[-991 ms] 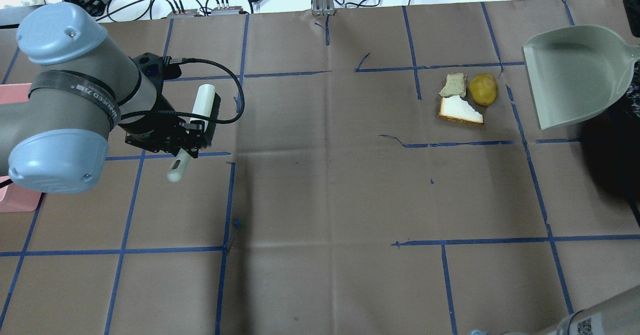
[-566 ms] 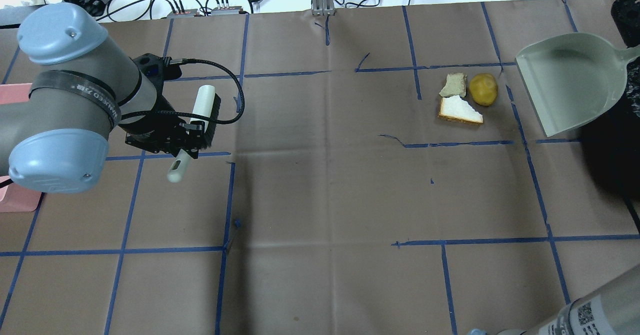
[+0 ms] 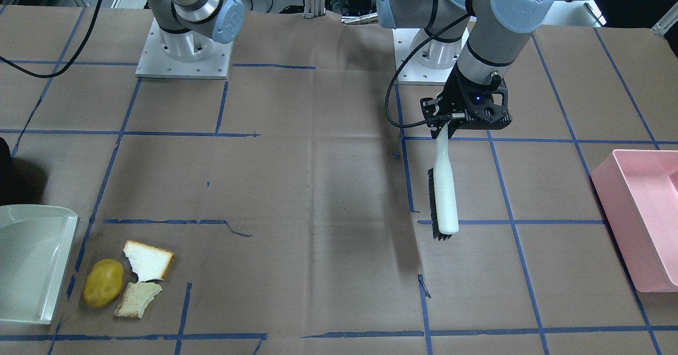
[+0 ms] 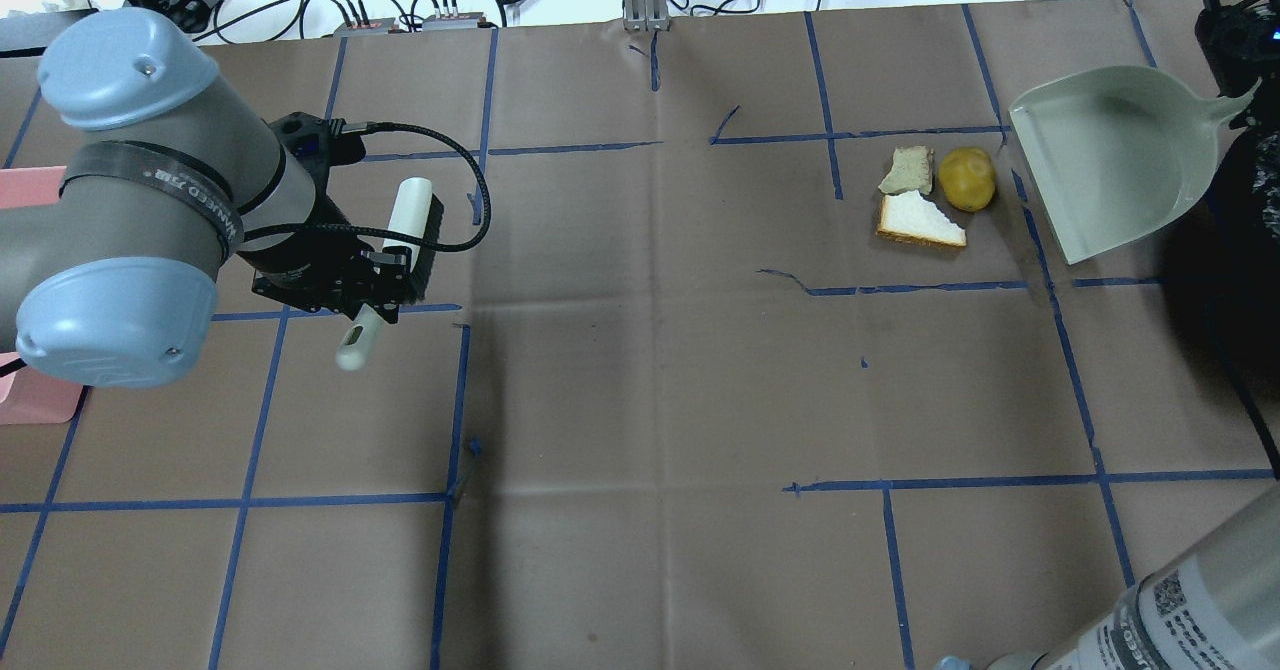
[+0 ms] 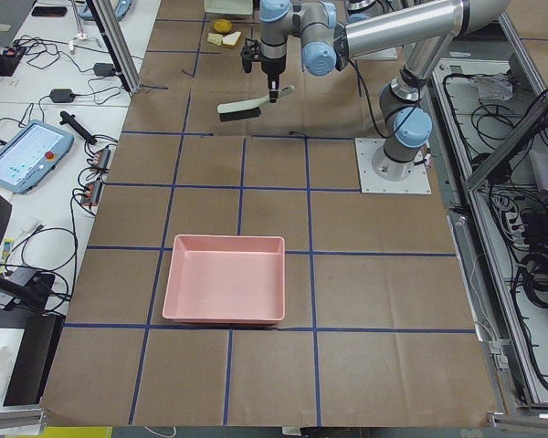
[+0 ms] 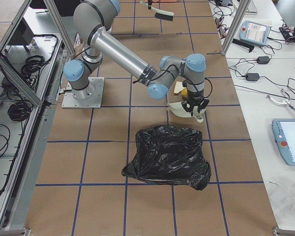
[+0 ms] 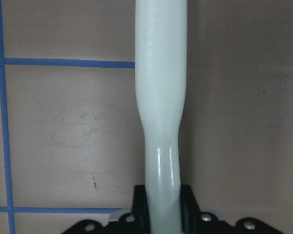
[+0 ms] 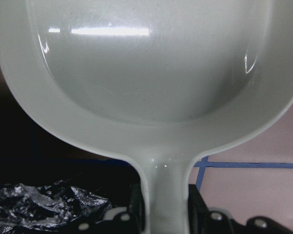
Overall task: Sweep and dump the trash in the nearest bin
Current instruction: 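Move the held brush with the left gripper across to the bread pieces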
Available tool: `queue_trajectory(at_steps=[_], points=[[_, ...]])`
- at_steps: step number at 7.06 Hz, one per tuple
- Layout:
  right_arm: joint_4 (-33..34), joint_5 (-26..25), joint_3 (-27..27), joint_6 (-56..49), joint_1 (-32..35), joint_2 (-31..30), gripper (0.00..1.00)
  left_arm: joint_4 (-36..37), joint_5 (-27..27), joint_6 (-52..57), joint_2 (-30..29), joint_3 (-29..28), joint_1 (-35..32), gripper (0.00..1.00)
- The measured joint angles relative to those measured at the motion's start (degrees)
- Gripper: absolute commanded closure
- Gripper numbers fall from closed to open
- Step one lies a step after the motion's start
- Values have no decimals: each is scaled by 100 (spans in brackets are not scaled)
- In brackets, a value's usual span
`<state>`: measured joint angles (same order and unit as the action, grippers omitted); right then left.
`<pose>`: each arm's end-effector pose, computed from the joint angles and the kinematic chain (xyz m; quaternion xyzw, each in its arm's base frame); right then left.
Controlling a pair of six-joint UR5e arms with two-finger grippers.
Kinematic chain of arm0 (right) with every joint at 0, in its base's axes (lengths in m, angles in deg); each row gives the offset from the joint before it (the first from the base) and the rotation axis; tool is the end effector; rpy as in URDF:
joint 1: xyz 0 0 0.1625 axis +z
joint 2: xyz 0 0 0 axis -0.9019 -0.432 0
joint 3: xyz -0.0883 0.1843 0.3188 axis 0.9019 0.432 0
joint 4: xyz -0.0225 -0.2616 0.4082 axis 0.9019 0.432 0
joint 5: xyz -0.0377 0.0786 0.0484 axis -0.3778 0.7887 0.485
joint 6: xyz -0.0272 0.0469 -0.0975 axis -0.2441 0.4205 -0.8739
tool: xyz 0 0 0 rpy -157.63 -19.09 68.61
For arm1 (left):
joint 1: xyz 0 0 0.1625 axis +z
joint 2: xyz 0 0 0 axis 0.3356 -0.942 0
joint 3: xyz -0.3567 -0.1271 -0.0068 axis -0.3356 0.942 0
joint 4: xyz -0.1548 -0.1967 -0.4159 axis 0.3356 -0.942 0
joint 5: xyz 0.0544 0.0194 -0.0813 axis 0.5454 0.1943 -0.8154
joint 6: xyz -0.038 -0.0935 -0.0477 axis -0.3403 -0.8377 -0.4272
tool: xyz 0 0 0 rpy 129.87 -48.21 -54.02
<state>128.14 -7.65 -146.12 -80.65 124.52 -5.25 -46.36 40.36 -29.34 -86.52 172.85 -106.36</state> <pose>-0.2594 -0.6978 0.2462 0.7362 -0.6601 -0.0176 0.1480 -0.1079 -0.5241 0.2964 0.0231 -0.9996 -0.0025 0.0183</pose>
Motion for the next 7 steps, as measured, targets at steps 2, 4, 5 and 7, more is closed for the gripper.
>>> queue_trajectory(at_steps=[2, 4, 5, 7], points=[[-2, 74, 186, 128, -40, 263, 100, 42, -32, -486, -101, -49, -386, 100], [-45, 240, 231, 270, -120, 420, 100, 530, -30, -1073, -514, -207, -1332, 100], [-101, 332, 227, 361, -136, 468, 100, 739, -51, -1312, -819, -406, -1762, 100], [-241, 479, 195, 452, -142, 537, 100, 945, -78, -1578, -1622, -1188, -2440, 100]])
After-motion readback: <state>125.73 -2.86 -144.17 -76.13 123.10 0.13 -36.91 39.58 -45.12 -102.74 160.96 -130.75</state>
